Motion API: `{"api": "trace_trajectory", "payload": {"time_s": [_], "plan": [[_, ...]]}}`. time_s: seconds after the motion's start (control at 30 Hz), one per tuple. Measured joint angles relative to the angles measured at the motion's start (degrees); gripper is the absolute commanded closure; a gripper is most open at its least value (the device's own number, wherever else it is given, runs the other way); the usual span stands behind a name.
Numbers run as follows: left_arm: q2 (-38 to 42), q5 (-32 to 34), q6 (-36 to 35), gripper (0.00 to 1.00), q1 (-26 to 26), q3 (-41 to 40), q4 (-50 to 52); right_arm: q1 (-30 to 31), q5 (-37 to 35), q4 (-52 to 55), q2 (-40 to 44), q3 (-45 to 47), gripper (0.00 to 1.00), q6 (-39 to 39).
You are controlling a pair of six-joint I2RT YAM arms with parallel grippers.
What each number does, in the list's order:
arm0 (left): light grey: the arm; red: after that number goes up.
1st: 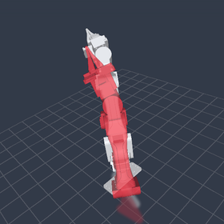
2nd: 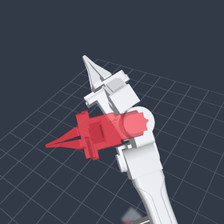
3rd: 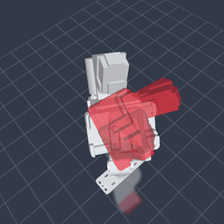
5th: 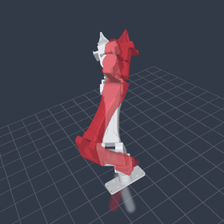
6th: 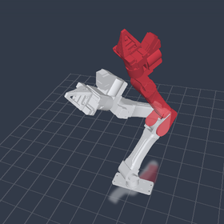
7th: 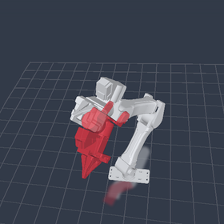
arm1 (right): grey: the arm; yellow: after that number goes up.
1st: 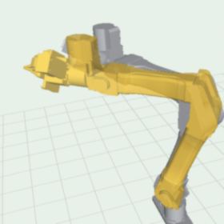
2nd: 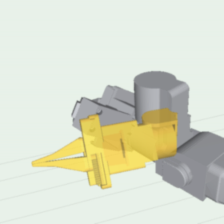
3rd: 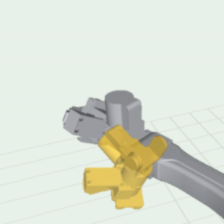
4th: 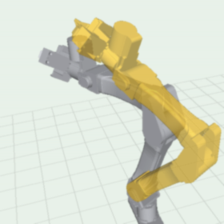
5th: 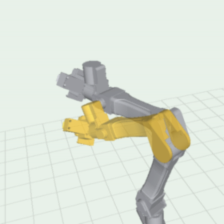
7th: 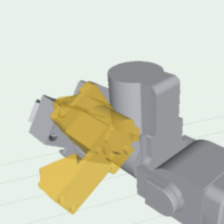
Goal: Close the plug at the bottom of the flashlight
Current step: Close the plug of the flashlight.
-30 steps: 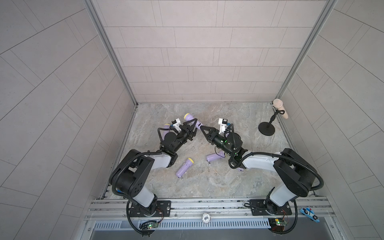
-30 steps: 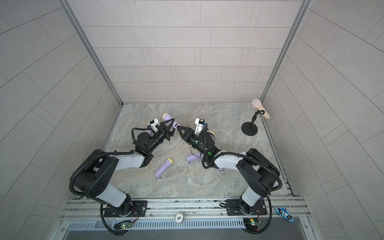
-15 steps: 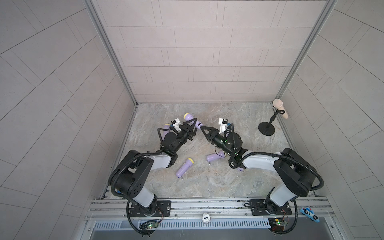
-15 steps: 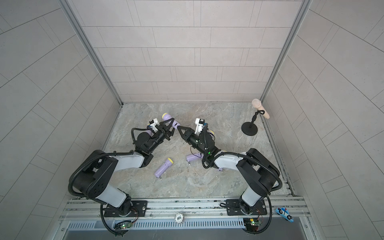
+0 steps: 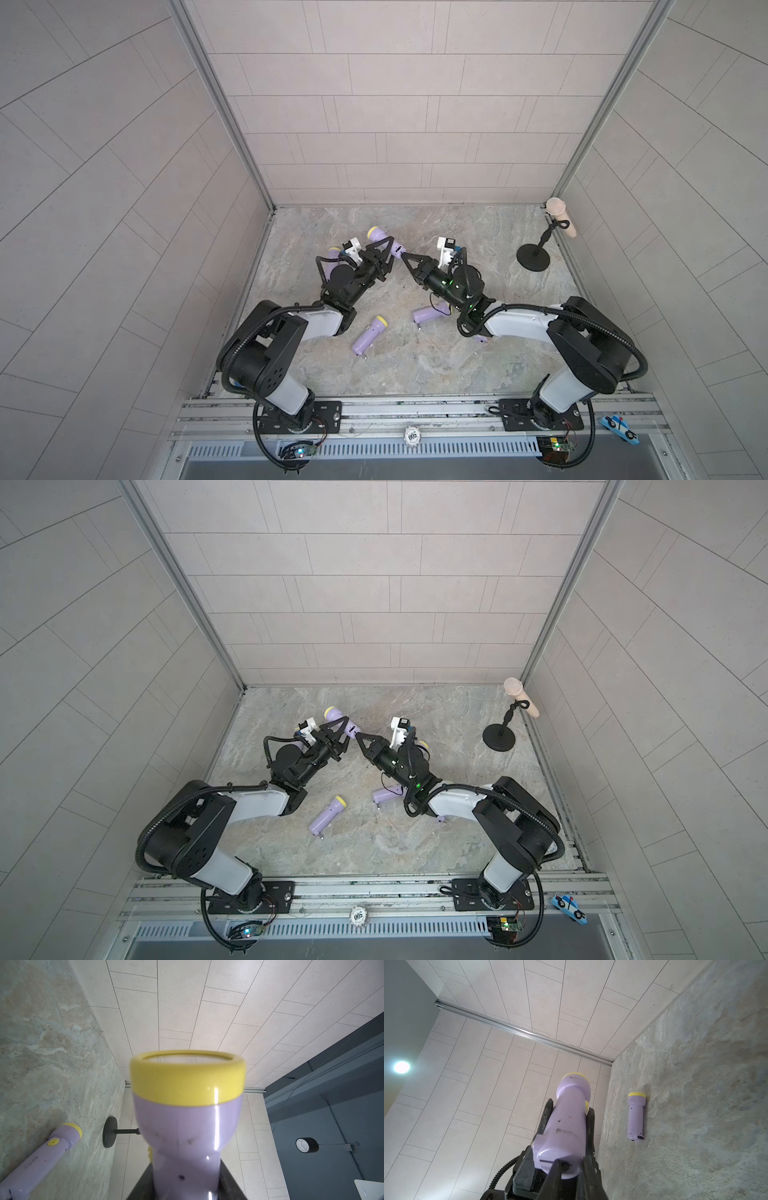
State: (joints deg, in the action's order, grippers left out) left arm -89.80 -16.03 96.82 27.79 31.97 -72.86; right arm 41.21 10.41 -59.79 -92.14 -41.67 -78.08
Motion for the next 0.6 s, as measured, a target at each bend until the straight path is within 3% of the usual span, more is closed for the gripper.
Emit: {"api": "trace_trajectory", "payload": {"time_s": [0.6], "plan": [[0.6,1.4,-1.4,1.00,0.0,0.1,1.6,0.0,-0.3,3.3,0.0,-1.2,0.85,-0.1]]}}
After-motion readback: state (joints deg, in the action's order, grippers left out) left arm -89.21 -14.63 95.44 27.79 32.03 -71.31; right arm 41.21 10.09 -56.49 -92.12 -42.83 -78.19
